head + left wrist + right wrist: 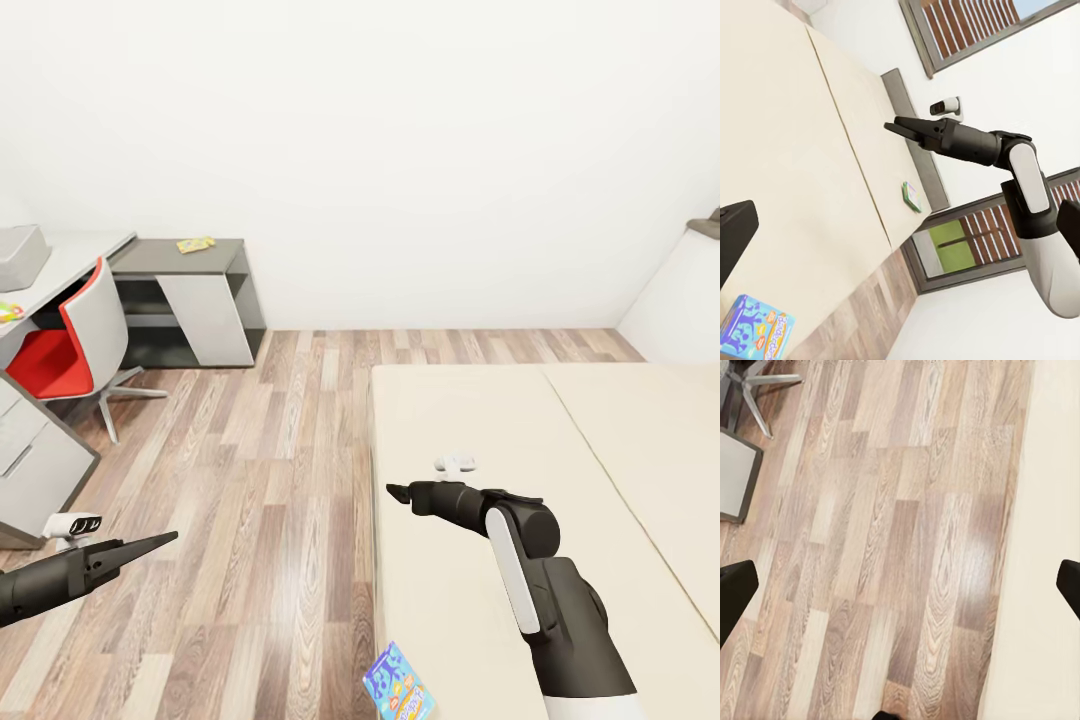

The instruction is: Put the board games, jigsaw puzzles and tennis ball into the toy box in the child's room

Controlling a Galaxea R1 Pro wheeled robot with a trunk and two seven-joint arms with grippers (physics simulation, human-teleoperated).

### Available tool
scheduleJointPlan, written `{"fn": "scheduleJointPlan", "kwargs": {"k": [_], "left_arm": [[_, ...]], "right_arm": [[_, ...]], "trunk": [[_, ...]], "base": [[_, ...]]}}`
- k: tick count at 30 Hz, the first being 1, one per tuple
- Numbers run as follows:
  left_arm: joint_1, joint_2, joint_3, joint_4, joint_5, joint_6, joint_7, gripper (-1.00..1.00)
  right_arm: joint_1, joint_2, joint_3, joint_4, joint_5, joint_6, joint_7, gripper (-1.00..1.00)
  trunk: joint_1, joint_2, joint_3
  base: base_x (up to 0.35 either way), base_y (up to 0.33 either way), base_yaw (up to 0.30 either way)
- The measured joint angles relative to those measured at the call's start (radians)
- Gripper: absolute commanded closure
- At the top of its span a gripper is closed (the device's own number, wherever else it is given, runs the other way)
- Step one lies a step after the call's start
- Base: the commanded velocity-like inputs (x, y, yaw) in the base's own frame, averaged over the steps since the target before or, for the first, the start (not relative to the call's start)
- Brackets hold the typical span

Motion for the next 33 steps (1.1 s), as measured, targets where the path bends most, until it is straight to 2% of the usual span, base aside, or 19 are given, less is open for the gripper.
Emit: {"fn": "scheduleJointPlan", "kwargs": {"k": [33], "left_arm": [[0.000, 0.000, 0.000, 0.000, 0.000, 0.000, 0.000, -1.00]], "right_arm": [[0.000, 0.000, 0.000, 0.000, 0.000, 0.000, 0.000, -1.00]], "trunk": [[0.000, 0.000, 0.054]], "base": [[0.000, 0.000, 0.000]]}}
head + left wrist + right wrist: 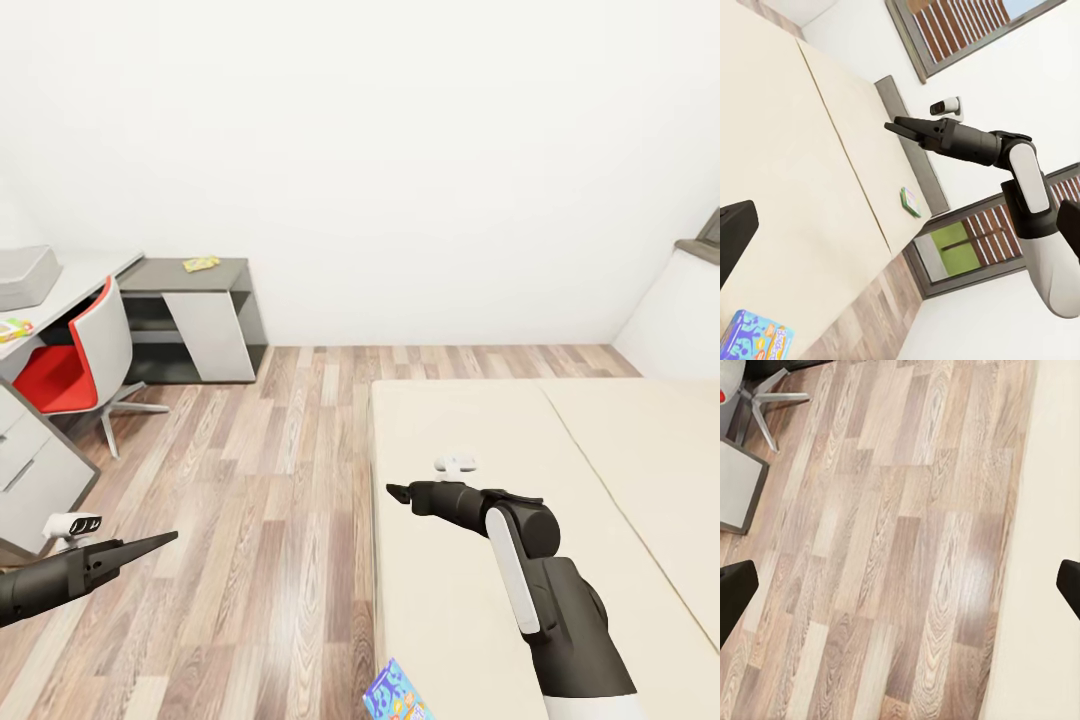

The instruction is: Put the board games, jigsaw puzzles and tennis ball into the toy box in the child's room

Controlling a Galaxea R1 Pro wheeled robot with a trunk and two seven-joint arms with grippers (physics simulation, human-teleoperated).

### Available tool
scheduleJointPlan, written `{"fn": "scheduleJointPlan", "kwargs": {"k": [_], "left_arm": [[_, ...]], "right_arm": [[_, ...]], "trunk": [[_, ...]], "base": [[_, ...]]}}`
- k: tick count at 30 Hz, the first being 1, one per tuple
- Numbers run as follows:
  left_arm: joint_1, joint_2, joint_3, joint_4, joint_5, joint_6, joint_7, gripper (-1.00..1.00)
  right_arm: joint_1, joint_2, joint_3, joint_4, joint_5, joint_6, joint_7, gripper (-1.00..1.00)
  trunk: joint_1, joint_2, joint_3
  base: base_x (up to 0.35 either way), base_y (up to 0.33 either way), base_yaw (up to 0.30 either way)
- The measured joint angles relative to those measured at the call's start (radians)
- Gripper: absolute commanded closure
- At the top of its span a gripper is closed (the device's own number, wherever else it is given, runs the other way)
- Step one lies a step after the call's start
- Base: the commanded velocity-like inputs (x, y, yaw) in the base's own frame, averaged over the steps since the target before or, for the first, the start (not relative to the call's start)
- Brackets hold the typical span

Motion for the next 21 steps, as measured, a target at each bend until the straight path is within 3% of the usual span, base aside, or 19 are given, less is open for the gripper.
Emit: {"fn": "scheduleJointPlan", "kwargs": {"k": [15, 21], "left_arm": [[0.000, 0.000, 0.000, 0.000, 0.000, 0.000, 0.000, -1.00], [0.000, 0.000, 0.000, 0.000, 0.000, 0.000, 0.000, -1.00]], "right_arm": [[0.000, 0.002, 0.000, 0.000, 0.000, 0.000, 0.000, -1.00], [0.000, 0.015, 0.000, 0.000, 0.002, 0.000, -0.001, -1.00]], "trunk": [[0.000, 0.000, 0.025], [0.000, 0.000, 0.034]], "base": [[0.000, 0.000, 0.000], [0.000, 0.000, 0.000]]}}
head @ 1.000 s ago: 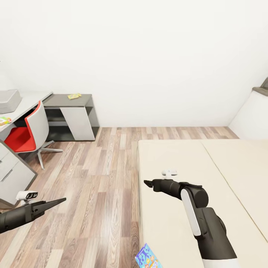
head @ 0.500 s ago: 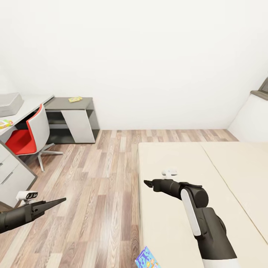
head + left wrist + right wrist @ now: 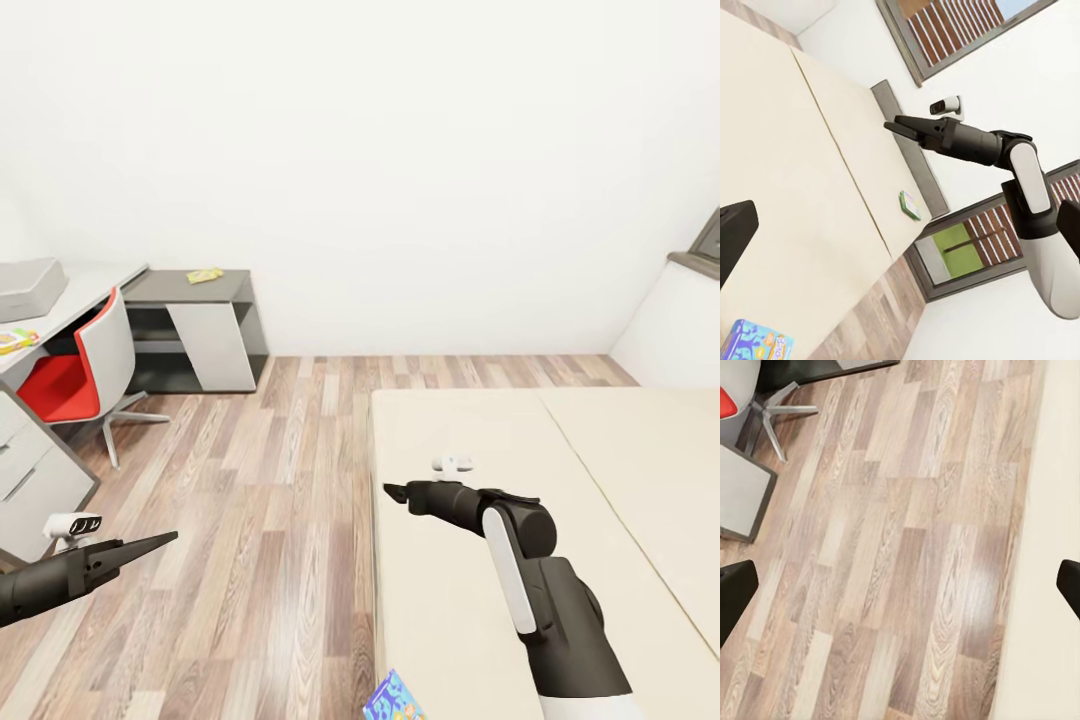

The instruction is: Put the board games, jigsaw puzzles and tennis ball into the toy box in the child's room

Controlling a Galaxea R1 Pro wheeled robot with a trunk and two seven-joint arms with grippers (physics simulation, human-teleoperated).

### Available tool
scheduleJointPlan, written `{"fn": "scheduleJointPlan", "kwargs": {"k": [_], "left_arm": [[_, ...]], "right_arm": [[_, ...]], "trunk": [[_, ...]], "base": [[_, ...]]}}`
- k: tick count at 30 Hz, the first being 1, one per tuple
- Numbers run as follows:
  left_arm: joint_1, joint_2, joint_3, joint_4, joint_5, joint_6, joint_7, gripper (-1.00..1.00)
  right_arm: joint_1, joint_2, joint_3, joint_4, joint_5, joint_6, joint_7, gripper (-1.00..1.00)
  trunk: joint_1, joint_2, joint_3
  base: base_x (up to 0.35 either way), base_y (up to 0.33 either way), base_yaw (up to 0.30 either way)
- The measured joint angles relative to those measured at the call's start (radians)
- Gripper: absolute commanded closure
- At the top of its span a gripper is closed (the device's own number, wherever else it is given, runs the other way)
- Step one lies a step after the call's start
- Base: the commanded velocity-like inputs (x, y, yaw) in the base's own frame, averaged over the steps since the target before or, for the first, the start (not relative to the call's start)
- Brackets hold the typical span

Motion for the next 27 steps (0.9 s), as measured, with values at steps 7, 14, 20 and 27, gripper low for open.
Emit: {"fn": "scheduleJointPlan", "kwargs": {"k": [7, 14, 20, 27], "left_arm": [[0.000, 0.000, 0.000, 0.000, 0.000, 0.000, 0.000, -1.00], [0.000, 0.000, 0.000, 0.000, 0.000, 0.000, 0.000, -1.00], [0.000, 0.000, 0.000, 0.000, 0.000, -0.001, 0.000, -1.00], [0.000, 0.000, 0.000, 0.000, 0.000, -0.001, 0.000, -1.00]], "right_arm": [[0.000, 0.008, 0.000, 0.000, 0.002, 0.000, 0.000, -1.00], [0.000, 0.010, 0.000, 0.001, 0.002, 0.000, 0.000, -1.00], [0.000, 0.010, 0.000, 0.001, 0.002, 0.000, 0.000, -1.00], [0.000, 0.010, 0.000, 0.001, 0.002, 0.000, 0.000, -1.00]], "trunk": [[0.000, 0.000, 0.011], [0.000, 0.000, 0.023], [0.000, 0.000, 0.033], [0.000, 0.000, 0.044]], "base": [[0.000, 0.000, 0.000], [0.000, 0.000, 0.000], [0.000, 0.000, 0.000], [0.000, 0.000, 0.000]]}}
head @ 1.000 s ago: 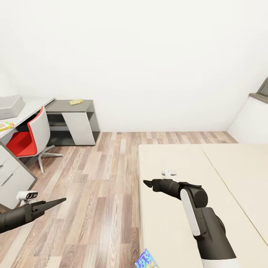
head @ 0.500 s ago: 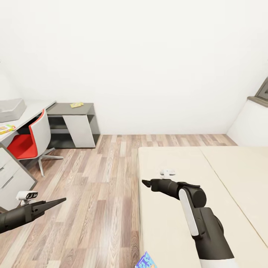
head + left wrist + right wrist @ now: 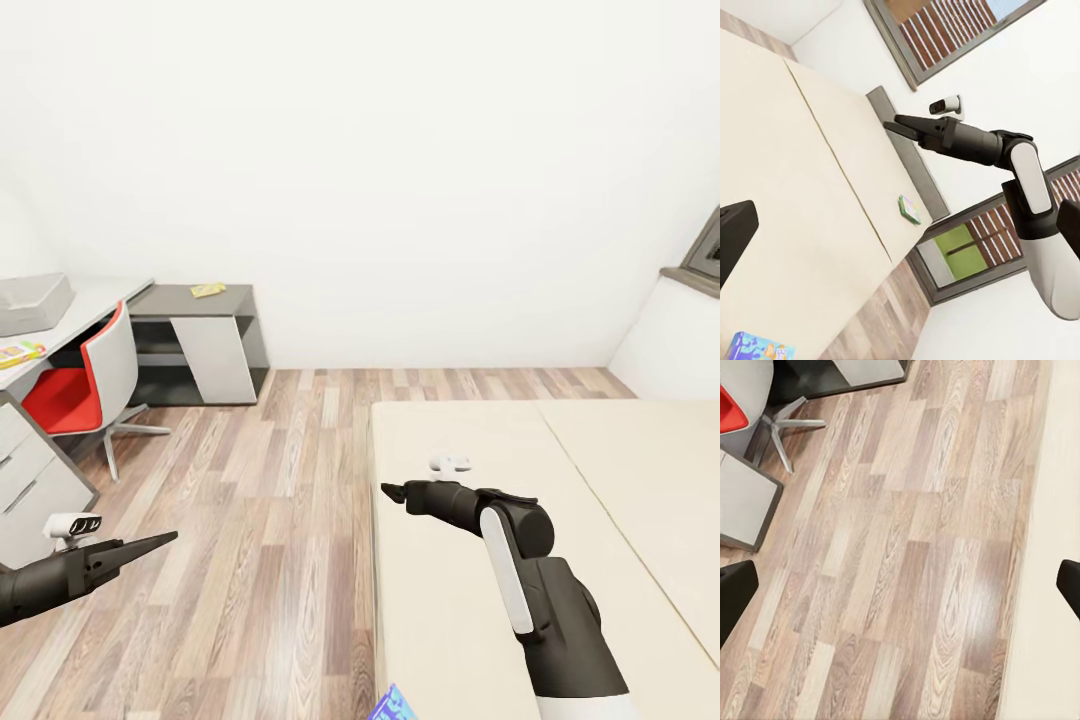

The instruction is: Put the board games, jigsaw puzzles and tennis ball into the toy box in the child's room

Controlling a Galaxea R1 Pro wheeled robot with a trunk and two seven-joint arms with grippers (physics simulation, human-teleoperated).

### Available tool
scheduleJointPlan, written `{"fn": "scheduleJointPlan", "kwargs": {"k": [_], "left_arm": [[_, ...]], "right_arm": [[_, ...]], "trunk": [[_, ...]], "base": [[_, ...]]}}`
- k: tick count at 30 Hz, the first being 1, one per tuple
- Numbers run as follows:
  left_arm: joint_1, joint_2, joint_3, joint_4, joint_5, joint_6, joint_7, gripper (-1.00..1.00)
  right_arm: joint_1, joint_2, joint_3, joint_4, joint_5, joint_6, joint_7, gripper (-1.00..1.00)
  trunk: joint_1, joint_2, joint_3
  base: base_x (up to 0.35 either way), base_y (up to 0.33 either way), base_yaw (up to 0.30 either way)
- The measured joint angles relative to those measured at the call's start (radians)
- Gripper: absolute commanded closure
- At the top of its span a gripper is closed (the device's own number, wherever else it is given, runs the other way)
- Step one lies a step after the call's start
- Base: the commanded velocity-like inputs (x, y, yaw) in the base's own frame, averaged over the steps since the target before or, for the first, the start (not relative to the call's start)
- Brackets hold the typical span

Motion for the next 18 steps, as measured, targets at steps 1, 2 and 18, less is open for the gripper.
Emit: {"fn": "scheduleJointPlan", "kwargs": {"k": [1, 2, 18], "left_arm": [[0.000, 0.000, 0.000, 0.000, 0.000, 0.000, 0.000, -1.00], [0.000, 0.000, 0.000, 0.000, 0.000, 0.000, 0.000, -1.00], [0.000, 0.000, 0.000, 0.000, 0.000, 0.001, 0.000, -1.00]], "right_arm": [[0.000, 0.000, 0.000, 0.000, 0.000, 0.000, 0.000, -1.00], [0.000, 0.000, 0.000, 0.000, 0.000, 0.000, 0.000, -1.00], [0.000, 0.000, -0.002, 0.000, 0.000, 0.000, 0.000, -1.00]], "trunk": [[0.000, 0.000, 0.002], [0.000, 0.000, 0.003], [0.000, 0.000, 0.016]], "base": [[0.000, 0.000, 0.000], [0.000, 0.000, 0.000], [0.000, 0.000, 0.000]]}}
